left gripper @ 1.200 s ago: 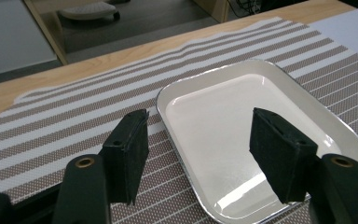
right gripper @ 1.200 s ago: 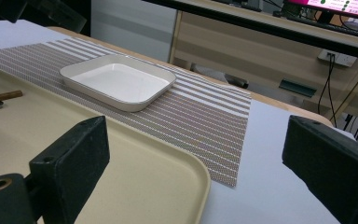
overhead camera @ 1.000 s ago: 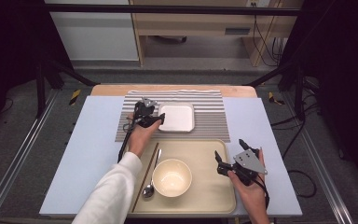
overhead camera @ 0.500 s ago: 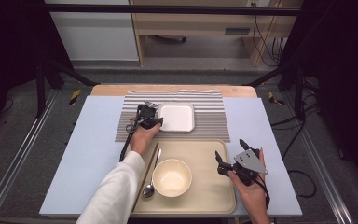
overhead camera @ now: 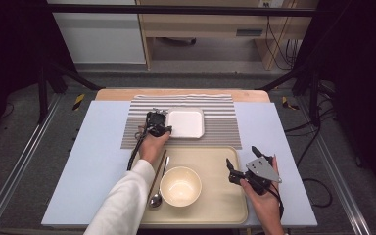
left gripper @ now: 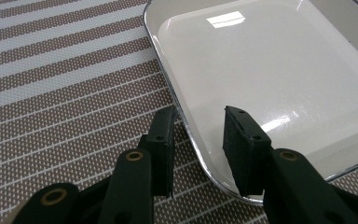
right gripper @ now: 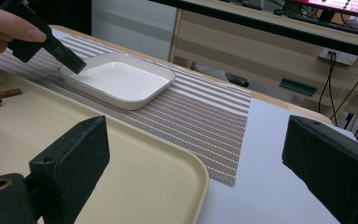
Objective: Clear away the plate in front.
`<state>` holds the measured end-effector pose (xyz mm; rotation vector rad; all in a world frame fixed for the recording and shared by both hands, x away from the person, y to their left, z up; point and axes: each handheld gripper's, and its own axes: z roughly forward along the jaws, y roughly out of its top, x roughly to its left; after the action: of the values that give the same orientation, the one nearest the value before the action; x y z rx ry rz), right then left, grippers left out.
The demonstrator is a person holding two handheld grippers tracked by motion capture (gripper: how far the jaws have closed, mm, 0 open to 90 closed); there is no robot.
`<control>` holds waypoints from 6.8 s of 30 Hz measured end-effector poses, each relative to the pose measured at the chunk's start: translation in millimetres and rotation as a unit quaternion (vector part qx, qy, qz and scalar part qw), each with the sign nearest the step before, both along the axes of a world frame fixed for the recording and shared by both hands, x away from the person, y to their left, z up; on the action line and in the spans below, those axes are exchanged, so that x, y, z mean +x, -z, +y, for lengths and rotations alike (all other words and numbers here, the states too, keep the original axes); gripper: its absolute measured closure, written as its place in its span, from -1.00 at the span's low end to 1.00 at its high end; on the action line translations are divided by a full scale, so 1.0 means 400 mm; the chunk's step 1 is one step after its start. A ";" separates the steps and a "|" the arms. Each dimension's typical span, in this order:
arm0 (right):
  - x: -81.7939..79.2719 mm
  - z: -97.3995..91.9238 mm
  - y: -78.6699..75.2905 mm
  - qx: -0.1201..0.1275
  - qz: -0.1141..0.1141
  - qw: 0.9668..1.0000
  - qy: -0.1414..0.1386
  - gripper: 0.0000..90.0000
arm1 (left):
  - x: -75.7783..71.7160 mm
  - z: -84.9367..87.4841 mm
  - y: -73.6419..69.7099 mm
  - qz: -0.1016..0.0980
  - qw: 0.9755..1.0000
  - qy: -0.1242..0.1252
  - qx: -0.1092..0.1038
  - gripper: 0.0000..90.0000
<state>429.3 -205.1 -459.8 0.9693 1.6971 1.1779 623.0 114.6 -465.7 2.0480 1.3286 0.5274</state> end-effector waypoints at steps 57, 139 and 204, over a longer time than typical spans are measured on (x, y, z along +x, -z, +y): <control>0.002 0.002 0.003 -0.002 0.005 1.000 -0.004 -0.83 | 0.002 0.017 -0.026 -0.004 0.994 -0.051 -0.101 0.97; 0.106 0.204 -0.028 0.213 0.114 0.966 -0.094 -0.20 | -0.277 0.074 -0.196 -0.161 0.973 0.042 -0.158 0.97; 0.130 -0.024 -0.106 0.180 0.310 0.930 0.087 0.99 | -0.504 0.421 -0.070 -0.233 0.972 -0.033 -0.019 -0.40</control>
<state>481.2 -214.6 -417.4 1.8346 1.8373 1.1555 421.3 283.2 -437.7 1.7099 1.1120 0.9376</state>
